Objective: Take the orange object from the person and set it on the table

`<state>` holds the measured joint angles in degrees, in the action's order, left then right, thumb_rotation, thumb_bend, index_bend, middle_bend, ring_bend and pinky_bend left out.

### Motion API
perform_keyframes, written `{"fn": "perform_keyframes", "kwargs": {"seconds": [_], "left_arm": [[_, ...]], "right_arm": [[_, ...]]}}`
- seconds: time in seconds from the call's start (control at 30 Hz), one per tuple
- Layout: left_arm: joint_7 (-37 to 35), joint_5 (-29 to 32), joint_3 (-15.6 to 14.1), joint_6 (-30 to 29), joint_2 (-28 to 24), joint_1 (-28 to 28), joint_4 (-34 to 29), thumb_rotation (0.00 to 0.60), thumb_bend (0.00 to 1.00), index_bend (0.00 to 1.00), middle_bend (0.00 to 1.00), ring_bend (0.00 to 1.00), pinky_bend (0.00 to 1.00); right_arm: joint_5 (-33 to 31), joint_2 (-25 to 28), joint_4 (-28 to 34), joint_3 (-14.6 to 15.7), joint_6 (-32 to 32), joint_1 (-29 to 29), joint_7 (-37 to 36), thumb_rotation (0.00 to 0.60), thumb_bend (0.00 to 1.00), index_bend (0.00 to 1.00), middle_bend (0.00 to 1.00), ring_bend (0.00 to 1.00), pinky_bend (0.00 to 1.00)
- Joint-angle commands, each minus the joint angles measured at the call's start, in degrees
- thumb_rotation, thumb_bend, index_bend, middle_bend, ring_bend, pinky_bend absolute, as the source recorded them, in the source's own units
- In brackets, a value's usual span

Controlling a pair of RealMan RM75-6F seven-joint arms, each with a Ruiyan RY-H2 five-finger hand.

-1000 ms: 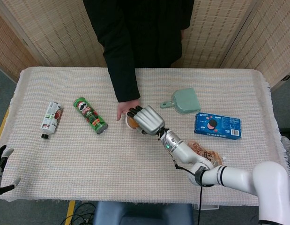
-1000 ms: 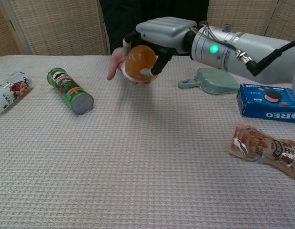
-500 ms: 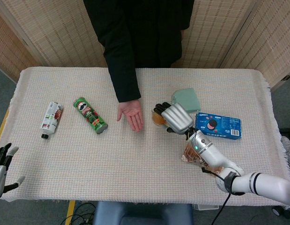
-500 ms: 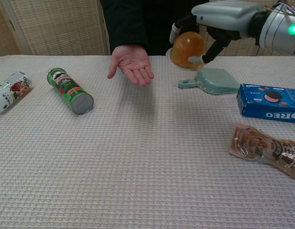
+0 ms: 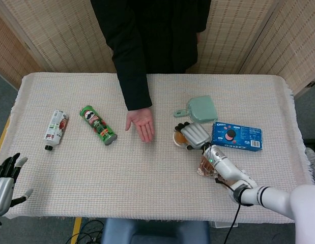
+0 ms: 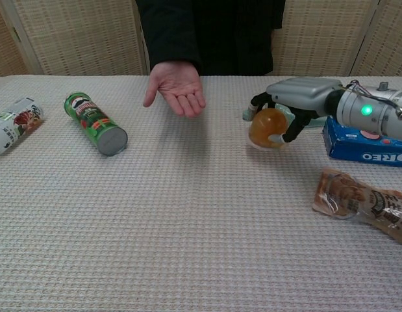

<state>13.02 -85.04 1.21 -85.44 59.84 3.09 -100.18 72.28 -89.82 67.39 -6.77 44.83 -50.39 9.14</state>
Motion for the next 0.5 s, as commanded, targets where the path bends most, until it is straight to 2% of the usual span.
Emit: {"fn": "perform_keyframes", "kwargs": {"seconds": [0.03, 0.1, 0.13, 0.2, 0.37, 0.5], "left_arm": [[-0.09, 0.2, 0.06, 0.24, 0.2, 0.13, 0.25, 0.6, 0.22, 0.14, 0.06, 0.1, 0.22], [-0.25, 0.35, 0.06, 0.56, 0.35, 0.27, 0.49, 0.6, 0.22, 0.14, 0.06, 0.1, 0.22], [-0.31, 0.4, 0.08, 0.68, 0.41, 0.34, 0.59, 0.6, 0.22, 0.14, 0.06, 0.1, 0.22], [-0.36, 0.49, 0.13, 0.95, 0.5, 0.52, 0.74, 0.6, 0.22, 0.14, 0.06, 0.1, 0.22], [-0.46, 0.45, 0.28, 1.47, 0.68, 1.01, 0.92, 0.6, 0.22, 0.14, 0.06, 0.1, 0.22], [-0.37, 0.5, 0.73, 2.16, 0.71, 1.82, 0.66, 0.6, 0.22, 0.14, 0.06, 0.1, 0.22]], "right_arm": [[-0.76, -2.14, -2.65, 0.71, -2.8, -0.9, 0.12, 0.6, 0.63, 0.2, 0.26, 0.29, 0.43], [-1.13, -2.22, -2.63, 0.55, -3.17, -0.96, 0.53, 0.6, 0.6, 0.03, 0.15, 0.18, 0.28], [-1.22, -2.17, -2.46, 0.39, -2.99, -0.87, 0.51, 0.6, 0.59, 0.01, 0.12, 0.14, 0.24], [-1.39, -1.68, -1.76, 0.1, -2.5, -0.58, 0.62, 0.6, 0.58, 0.0, 0.05, 0.07, 0.17], [-0.93, 1.88, 2.41, -0.39, 0.12, 0.74, 1.04, 0.6, 0.57, 0.0, 0.0, 0.01, 0.14], [-0.25, 9.78, 11.88, -0.65, 6.14, 4.29, 2.73, 0.6, 0.57, 0.0, 0.0, 0.0, 0.13]]}}
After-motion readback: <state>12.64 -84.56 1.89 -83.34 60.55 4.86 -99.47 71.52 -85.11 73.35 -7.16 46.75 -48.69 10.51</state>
